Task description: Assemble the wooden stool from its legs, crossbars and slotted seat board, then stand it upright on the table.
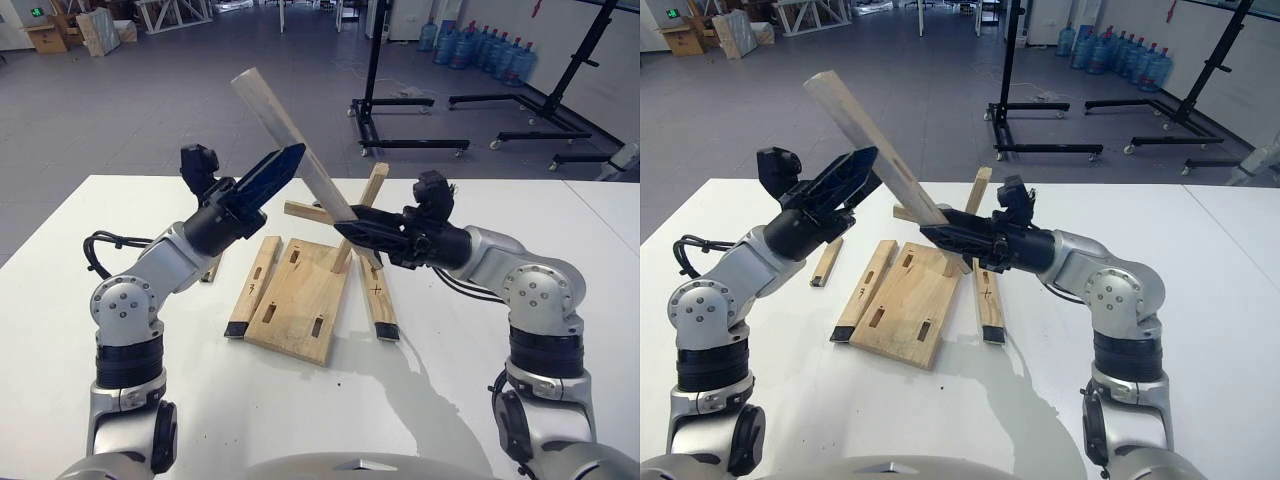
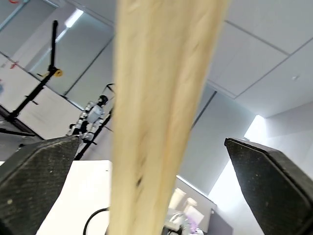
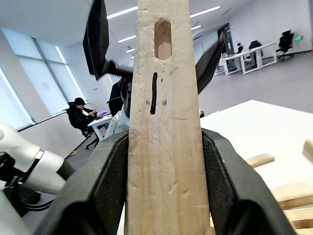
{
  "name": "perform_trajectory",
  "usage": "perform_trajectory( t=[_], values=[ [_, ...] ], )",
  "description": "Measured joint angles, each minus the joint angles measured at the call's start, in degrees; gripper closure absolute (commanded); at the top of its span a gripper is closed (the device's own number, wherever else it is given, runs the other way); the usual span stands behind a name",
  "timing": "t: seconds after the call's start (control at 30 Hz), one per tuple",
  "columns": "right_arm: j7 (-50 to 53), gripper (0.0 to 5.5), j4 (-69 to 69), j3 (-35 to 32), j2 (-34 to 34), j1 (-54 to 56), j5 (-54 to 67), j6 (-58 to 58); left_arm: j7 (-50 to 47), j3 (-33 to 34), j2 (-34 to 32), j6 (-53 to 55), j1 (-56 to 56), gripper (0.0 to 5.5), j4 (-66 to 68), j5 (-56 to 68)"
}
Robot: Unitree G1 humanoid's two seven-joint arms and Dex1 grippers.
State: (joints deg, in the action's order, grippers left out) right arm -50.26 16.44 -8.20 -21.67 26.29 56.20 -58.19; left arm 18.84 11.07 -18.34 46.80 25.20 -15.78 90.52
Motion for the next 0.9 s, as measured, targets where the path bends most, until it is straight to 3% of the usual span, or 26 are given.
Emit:
perform_trajectory(
  t=[0.27, 0.9],
  values=[
    [1.6, 3.5, -0.1, 1.9, 0.0, 0.0, 2.4, -0.5, -3.4, 0.0, -0.3, 1.4, 2.6, 0.1, 1.3, 7.9],
    [3.9, 3.5, -0.7, 2.6, 0.1, 0.0, 6.7, -0.5, -5.8, -1.6, -0.9, 1.6, 2.5, 3.11, 2.3, 7.5]
  ],
)
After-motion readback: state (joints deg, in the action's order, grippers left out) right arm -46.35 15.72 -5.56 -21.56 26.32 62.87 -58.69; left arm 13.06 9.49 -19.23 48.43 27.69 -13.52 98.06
